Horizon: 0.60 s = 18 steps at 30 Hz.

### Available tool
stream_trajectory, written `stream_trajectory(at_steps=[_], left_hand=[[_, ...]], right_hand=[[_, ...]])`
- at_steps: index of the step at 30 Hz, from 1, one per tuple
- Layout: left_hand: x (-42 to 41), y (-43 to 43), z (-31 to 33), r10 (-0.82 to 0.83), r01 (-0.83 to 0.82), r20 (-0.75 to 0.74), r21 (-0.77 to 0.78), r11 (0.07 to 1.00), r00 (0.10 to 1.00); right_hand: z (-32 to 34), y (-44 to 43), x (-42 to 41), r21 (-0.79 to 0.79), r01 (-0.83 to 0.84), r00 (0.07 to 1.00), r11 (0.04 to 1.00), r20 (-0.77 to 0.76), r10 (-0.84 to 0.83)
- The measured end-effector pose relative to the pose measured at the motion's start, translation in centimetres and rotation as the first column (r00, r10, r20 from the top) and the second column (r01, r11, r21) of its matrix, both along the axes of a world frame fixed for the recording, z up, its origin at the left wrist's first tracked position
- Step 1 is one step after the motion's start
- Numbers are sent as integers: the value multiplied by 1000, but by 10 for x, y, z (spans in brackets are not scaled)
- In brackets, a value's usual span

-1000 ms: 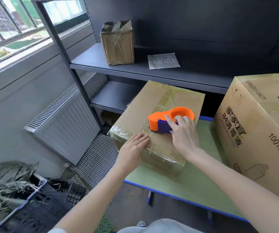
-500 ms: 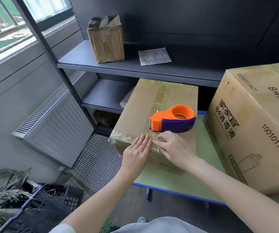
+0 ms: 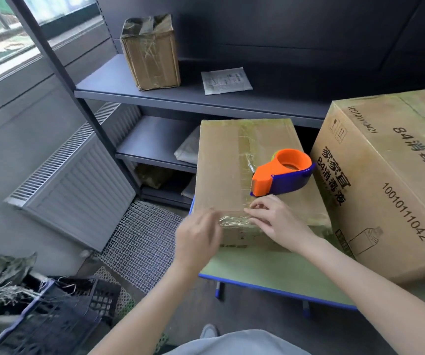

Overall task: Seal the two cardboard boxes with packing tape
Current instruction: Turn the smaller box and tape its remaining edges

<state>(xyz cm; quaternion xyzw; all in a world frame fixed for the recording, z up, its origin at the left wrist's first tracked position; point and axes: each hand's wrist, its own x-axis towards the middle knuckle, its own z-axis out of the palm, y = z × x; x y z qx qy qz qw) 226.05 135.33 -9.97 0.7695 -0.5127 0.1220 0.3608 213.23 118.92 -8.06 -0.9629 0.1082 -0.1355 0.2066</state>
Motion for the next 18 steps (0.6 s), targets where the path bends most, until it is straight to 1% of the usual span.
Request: stream_trajectory(at_steps=[1,2,3,4,5,6,7,8,11,12,16,18], left_hand=[[11,8,3,137,-137,-65,-9,990,988],[21,15,4,261,-259,-157,30,965,952],[31,22,4,341,-321,-272,117,940,900],[39,26,2,375,-305,-404,229,925,835],[43,29,-1,362,-219,-519,317,923,774],[45,31,-4,333,-121,-588,370,921,737],[44,33,-7,307,-49,-614,401,915,727],[41,34,-9,289,-10,-626,409,913,724],[35,33,-13,261,-21,-666,346,938,698],[35,32,-14,253,-31,-670,324,946,698],[34,32,-17,191,-11,-620,282,959,761],[33,32,-18,176,-25,-618,246,969,766]], right_hand=[[0,2,9,-3,-35,999,999,0,35],[0,6,18,1,-76,997,997,-4,76],[0,10,29,7,-120,993,993,-16,120],[-1,14,41,13,-164,986,986,-34,164],[-3,18,51,19,-205,977,979,-54,206],[-4,22,62,29,-245,966,969,-72,246],[-6,25,71,43,-282,954,958,-98,285],[-7,28,78,60,-312,938,948,-135,318],[-11,32,91,92,-361,894,928,-248,373],[-12,33,93,87,-367,890,926,-256,377],[-17,36,94,69,-368,902,927,-213,374],[-17,37,94,77,-370,906,926,-194,378]])
